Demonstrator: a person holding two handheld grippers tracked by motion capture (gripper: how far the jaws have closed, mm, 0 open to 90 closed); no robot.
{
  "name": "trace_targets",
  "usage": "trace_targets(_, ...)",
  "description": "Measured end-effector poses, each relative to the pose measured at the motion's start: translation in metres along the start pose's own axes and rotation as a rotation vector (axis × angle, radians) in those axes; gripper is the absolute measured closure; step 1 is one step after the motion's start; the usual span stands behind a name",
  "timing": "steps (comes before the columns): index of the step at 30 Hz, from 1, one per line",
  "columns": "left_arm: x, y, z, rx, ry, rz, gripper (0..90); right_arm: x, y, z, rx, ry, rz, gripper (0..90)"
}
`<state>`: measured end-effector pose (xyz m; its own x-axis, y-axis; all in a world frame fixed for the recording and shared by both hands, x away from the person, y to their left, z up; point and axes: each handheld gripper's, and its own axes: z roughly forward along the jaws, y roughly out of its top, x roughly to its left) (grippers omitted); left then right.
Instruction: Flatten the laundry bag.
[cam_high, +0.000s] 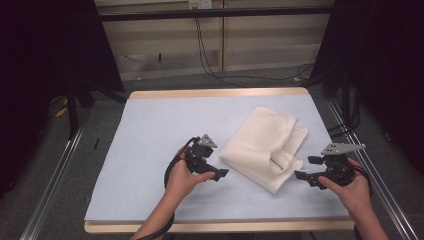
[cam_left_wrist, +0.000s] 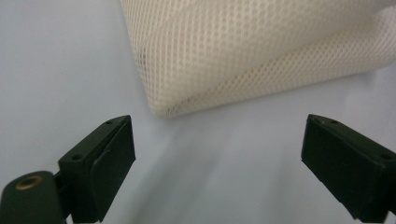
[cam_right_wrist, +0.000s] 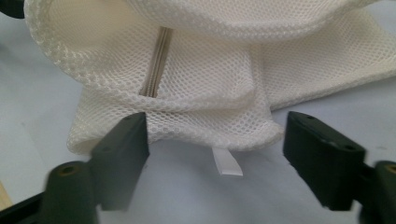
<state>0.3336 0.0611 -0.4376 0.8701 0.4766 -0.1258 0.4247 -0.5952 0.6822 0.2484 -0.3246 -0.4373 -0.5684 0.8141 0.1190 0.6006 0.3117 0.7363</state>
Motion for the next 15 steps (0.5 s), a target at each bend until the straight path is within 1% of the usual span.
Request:
trace_targets(1, -0.001, 0.002, 0.002, 0.012, 0.010, 0.006, 11.9, 0.000, 0.000, 0.000, -0.005, 0.003, -0.002, 27.9)
trace_targets(2, -0.001, 0.004, 0.004, 0.024, 0.003, 0.012, 11.7, 0.001, -0.001, 0.001, -0.007, 0.001, 0.006, 29.6)
trace_targets(3, -0.003, 0.005, 0.006, 0.018, 0.008, 0.025, 11.8, 0.001, -0.001, 0.001, -0.008, -0.002, 0.007, 33.0)
trace_targets(4, -0.005, 0.007, 0.008, 0.009, 0.001, 0.032, 12.3, 0.001, -0.001, 0.002, 0.001, 0.000, 0.005, 37.4)
trace_targets(5, -0.007, 0.009, 0.009, 0.022, -0.001, 0.053, 12.3, 0.001, -0.001, 0.002, 0.005, 0.002, -0.004, 39.9)
trace_targets(6, -0.009, 0.011, 0.010, 0.015, -0.009, 0.057, 12.3, 0.001, -0.001, 0.003, 0.008, -0.002, -0.007, 42.5)
trace_targets(7, -0.009, 0.011, 0.010, 0.015, -0.009, 0.057, 12.5, 0.001, -0.001, 0.003, 0.008, -0.002, -0.007, 42.5)
trace_targets(8, -0.013, 0.013, 0.011, 0.001, -0.009, 0.067, 12.9, 0.002, -0.002, 0.004, 0.013, -0.002, -0.014, 49.5)
trace_targets(9, -0.017, 0.018, 0.012, -0.004, -0.013, 0.089, 12.9, 0.002, -0.002, 0.004, 0.012, -0.003, -0.014, 52.2)
trace_targets(11, -0.023, 0.024, 0.015, -0.016, 0.003, 0.096, 13.4, 0.002, -0.001, 0.004, 0.015, 0.000, -0.011, 53.5)
trace_targets(12, -0.025, 0.026, 0.016, -0.020, -0.001, 0.105, 14.0, 0.002, -0.001, 0.004, 0.013, 0.003, -0.010, 55.0)
trace_targets(13, -0.026, 0.029, 0.017, -0.014, -0.008, 0.119, 14.2, 0.003, 0.000, 0.004, 0.014, 0.000, -0.007, 57.3)
trace_targets(14, -0.028, 0.032, 0.018, -0.015, 0.000, 0.128, 14.3, 0.003, 0.000, 0.004, 0.016, -0.001, -0.009, 57.5)
trace_targets(15, -0.028, 0.033, 0.019, -0.002, -0.003, 0.142, 14.6, 0.003, 0.001, 0.005, 0.011, 0.001, -0.024, 57.6)
